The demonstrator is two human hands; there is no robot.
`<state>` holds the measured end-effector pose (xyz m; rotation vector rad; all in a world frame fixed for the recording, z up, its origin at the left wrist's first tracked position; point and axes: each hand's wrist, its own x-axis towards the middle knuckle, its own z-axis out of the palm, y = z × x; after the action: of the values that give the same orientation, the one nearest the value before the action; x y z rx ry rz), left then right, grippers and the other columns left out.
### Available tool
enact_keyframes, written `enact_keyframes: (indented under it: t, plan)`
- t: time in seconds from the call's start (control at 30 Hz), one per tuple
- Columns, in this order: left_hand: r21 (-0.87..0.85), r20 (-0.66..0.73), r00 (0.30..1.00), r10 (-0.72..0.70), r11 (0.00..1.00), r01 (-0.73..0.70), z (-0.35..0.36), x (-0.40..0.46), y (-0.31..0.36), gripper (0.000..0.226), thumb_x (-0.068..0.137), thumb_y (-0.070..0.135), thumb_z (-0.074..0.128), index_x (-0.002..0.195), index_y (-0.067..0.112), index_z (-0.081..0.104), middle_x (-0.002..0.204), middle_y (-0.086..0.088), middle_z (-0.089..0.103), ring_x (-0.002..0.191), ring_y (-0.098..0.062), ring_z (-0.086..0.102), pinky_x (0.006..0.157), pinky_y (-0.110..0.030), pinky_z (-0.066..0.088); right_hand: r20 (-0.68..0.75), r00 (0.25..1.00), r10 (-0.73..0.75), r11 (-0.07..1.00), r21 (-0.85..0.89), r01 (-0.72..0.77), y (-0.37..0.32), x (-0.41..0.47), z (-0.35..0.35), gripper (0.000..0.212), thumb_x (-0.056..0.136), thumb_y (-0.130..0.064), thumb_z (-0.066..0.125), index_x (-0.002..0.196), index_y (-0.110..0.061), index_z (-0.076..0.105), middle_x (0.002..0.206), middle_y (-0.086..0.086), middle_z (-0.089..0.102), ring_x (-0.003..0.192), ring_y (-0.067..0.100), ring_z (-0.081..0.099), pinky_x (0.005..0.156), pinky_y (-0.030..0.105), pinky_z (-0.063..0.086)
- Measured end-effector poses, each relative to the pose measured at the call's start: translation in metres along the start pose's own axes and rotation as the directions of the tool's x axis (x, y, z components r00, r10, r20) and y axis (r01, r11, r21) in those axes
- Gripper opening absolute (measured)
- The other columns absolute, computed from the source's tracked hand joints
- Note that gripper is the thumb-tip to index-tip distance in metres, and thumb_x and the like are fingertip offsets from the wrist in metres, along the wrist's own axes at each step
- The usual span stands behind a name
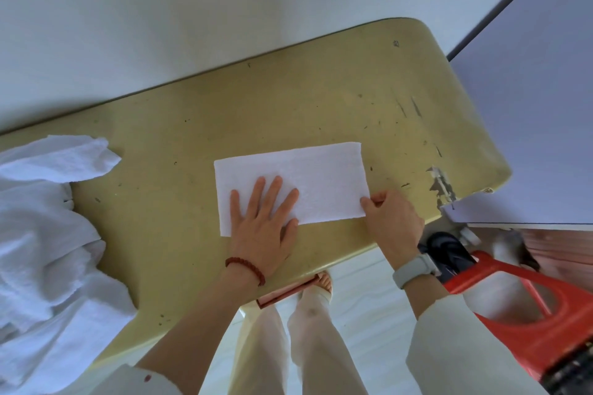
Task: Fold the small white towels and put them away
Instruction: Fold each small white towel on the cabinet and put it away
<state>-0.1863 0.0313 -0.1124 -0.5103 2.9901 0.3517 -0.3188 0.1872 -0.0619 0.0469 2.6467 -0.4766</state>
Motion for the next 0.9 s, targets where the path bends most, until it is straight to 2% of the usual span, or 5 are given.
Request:
enact_keyframes:
  t: [0.27,0.43,0.57,0.77,0.9]
  plan:
    - [0.010,-0.009,1.000,-0.005,1.000,0.005,-0.003,0.000,0.002,0.048,0.089,0.042,0.030,0.135,0.031,0.034,0.146,-0.004,0.036,0.138,-0.024,0.019,0.109,-0.055,0.004,0.055,0.998,-0.028,0.999,0.024,0.027,-0.012,-0.002,-0.001,0.028,0.084,-0.016,0.050,0.057,-0.012,0.040,0.061,0.002,0.039,0.065,0.024,0.040,0.056,0.029,0.030]
    - [-0.023,0.014,1.000,-0.020,1.000,0.020,-0.013,0.001,0.003,0.047,0.086,0.044,0.034,0.131,0.032,0.043,0.144,-0.002,0.041,0.135,-0.022,0.024,0.107,-0.049,0.012,0.124,0.989,0.082,0.860,0.493,-0.134,-0.020,-0.008,-0.002,0.019,0.087,-0.013,0.056,0.103,-0.004,0.058,0.088,0.001,0.061,0.081,0.018,0.055,0.072,0.030,0.046]
    - [-0.032,0.080,0.995,-0.067,0.997,0.069,-0.029,0.005,0.006,0.050,0.078,0.048,0.035,0.119,0.032,0.057,0.135,0.001,0.051,0.123,-0.025,0.046,0.095,-0.041,0.028,0.129,0.979,0.160,0.725,0.657,-0.205,-0.035,-0.003,-0.012,0.019,0.084,-0.004,0.056,0.094,0.010,0.063,0.101,0.029,0.063,0.079,0.034,0.059,0.077,0.038,0.050]
    - [-0.114,0.152,0.988,0.004,0.993,0.014,-0.048,0.007,0.011,0.045,0.088,0.046,0.028,0.123,0.033,0.053,0.135,0.013,0.047,0.123,-0.013,0.039,0.096,-0.031,0.019,-0.093,0.973,-0.211,0.900,0.369,0.230,-0.076,0.039,-0.033,0.017,0.088,-0.009,0.054,0.100,-0.002,0.063,0.094,0.011,0.063,0.086,0.023,0.055,0.069,0.027,0.037]
    - [-0.549,0.081,0.967,-0.241,0.799,0.245,-0.072,0.029,-0.002,0.023,0.092,0.024,0.049,0.107,0.020,0.065,0.106,0.007,0.066,0.095,-0.013,0.057,0.087,-0.026,0.035,-0.146,0.723,-0.676,0.723,0.061,0.688,-0.086,0.023,-0.026,0.007,0.084,-0.006,0.058,0.086,-0.007,0.065,0.088,0.006,0.061,0.089,0.023,0.051,0.067,0.026,0.038]
